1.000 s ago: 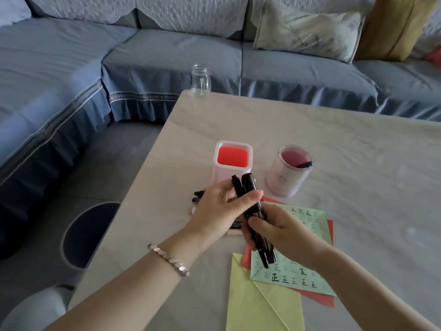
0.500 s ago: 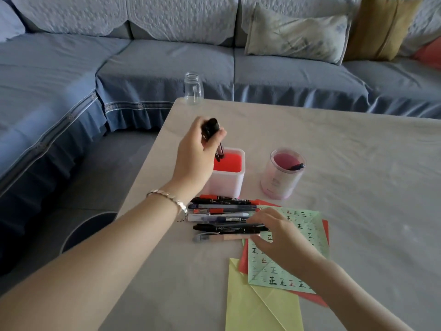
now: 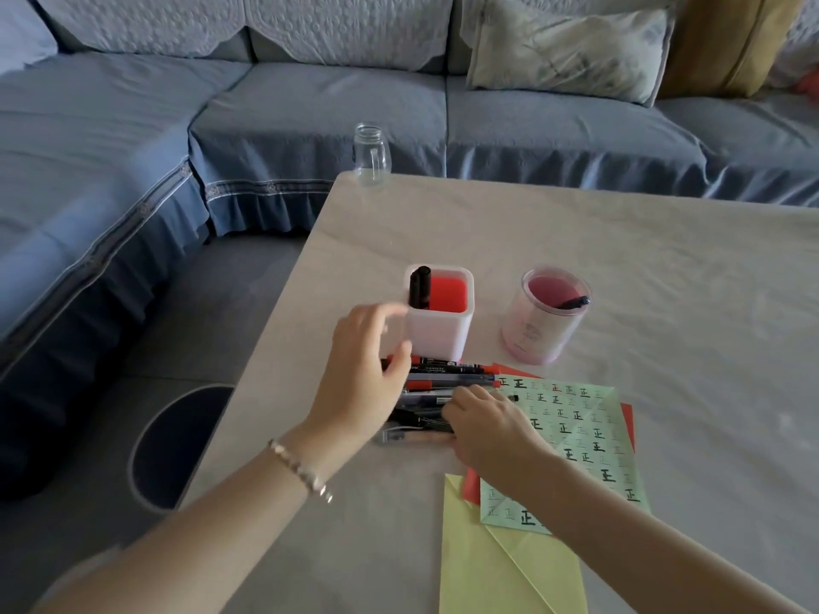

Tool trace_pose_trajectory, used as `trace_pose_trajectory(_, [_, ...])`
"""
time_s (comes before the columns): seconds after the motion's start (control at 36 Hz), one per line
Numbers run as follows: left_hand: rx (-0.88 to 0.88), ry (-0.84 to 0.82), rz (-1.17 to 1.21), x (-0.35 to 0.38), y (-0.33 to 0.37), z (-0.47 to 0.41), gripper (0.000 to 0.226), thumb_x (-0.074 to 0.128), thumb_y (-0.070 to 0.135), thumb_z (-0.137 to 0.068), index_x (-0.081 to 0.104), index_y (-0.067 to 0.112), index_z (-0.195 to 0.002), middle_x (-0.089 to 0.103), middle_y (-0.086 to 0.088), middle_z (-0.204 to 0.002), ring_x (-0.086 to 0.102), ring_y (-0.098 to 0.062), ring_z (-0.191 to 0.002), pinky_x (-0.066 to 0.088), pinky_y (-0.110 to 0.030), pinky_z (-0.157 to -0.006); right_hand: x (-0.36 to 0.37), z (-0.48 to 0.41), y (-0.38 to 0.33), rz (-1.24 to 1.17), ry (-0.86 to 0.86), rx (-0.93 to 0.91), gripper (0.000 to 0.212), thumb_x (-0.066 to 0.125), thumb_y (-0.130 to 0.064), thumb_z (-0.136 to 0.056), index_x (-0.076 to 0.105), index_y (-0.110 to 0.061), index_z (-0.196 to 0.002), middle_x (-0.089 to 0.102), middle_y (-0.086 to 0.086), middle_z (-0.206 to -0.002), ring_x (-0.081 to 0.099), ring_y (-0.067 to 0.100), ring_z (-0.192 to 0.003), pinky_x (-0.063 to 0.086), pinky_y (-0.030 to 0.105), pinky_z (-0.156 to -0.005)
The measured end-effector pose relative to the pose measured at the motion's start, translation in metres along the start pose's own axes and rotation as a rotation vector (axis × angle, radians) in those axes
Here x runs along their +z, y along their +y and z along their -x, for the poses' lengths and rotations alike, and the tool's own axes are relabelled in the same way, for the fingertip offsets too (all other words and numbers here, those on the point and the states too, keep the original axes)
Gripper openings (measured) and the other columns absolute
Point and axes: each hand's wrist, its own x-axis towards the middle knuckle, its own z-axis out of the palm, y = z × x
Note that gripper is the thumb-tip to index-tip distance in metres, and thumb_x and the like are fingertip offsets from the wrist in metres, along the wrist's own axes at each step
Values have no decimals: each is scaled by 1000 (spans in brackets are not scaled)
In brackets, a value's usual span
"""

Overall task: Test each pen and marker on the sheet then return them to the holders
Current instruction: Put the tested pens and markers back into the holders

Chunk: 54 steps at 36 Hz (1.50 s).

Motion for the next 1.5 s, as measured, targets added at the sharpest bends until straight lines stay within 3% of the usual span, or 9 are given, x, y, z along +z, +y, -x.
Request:
trace_pose_trajectory(0.17, [-349, -81, 108, 2, -22, 48, 22, 56, 7, -88, 55, 23, -103, 54, 13, -98, 51, -2, -92, 40, -9, -79, 6, -6, -5, 125, 35, 26, 33, 84, -19, -26, 62, -14, -51, 57, -1, -52, 54, 12, -44, 41, 17, -40])
trace_pose_trajectory(0.33, [-678, 44, 549, -4, 0, 50, 18, 51, 22, -94, 52, 19, -112, 58, 11, -108, 55, -4, -99, 42, -10, -81, -21, 12, -6, -530, -98, 161, 3, 42, -14, -87, 40, -14, -84, 48, 3, -84, 44, 18, -74, 36, 31, -65])
trace_pose_trajectory(0.53, [-554, -396, 959, -1, 38, 41, 43, 55, 47, -86, 63, 17, -115, 66, -13, -112, 61, -19, -106, 48, -39, -89, -51, 44, -11, -1331, -192, 199, 17, 39, -17, -92, 50, -16, -79, 57, -8, -63, 45, 15, -57, 38, 29, -56])
trace_pose_trajectory(0.64, [-542, -453, 941, 4, 62, 39, 18, 55, 19, -91, 70, 17, -101, 71, -1, -104, 68, -20, -78, 45, -23, -46, -56, 56, -11, -1534, -189, 224, 31, 38, -23, -98, 54, -8, -76, 61, -5, -63, 46, 8, -51, 36, 16, -50])
trace_pose_trajectory(0.81, [-666, -515, 1062, 9, 75, 33, 22, 52, 18, -92, 65, 7, -107, 71, -2, -103, 65, -14, -69, 36, -19, -44, -58, 62, -2, -1856, -176, 303, 31, 56, -33, -82, 63, -3, -87, 66, 17, -82, 49, 32, -81, 39, 40, -78])
trace_pose_trajectory(0.94, [-742, -499, 1109, 12, 78, 30, 21, 53, 23, -88, 67, 8, -95, 72, -7, -88, 66, -21, -69, 46, -28, -57, -59, 68, 5, -1927, -125, 400, 39, 47, -26, -90, 61, 9, -102, 58, 40, -103, 66, 30, -86, 55, 27, -67])
trace_pose_trajectory(1.06, [-813, -359, 1157, 15, 75, 26, 18, 44, 12, -96, 61, 9, -101, 72, -11, -97, 68, -23, -91, 54, -32, -80, -55, 66, 10, -1593, 138, 533, 27, 39, -10, -96, 65, -8, -95, 67, 5, -80, 60, 21, -74, 52, 27, -70])
trace_pose_trajectory(1.28, [-424, -541, 752, 11, 80, 22, 17, 45, 20, -97, 56, 8, -93, 66, 7, -63, 47, -6, -47, 39, -19, -46, -90, 54, 12, -1390, 314, 444, 3, 55, -22, -87, 56, -24, -89, 38, -11, -38, 29, 5, -37, 28, 17, -39])
trace_pose_trajectory(1.5, [-325, -580, 621, 15, 75, -2, 21, 41, 30, -96, 56, 15, -98, 67, -7, -88, 62, -9, -66, 56, -28, -66, -111, 30, 32, -1155, 627, 537, 22, 56, -27, -89, 58, -11, -73, 42, -8, -45, 32, 4, -37, 28, 19, -41])
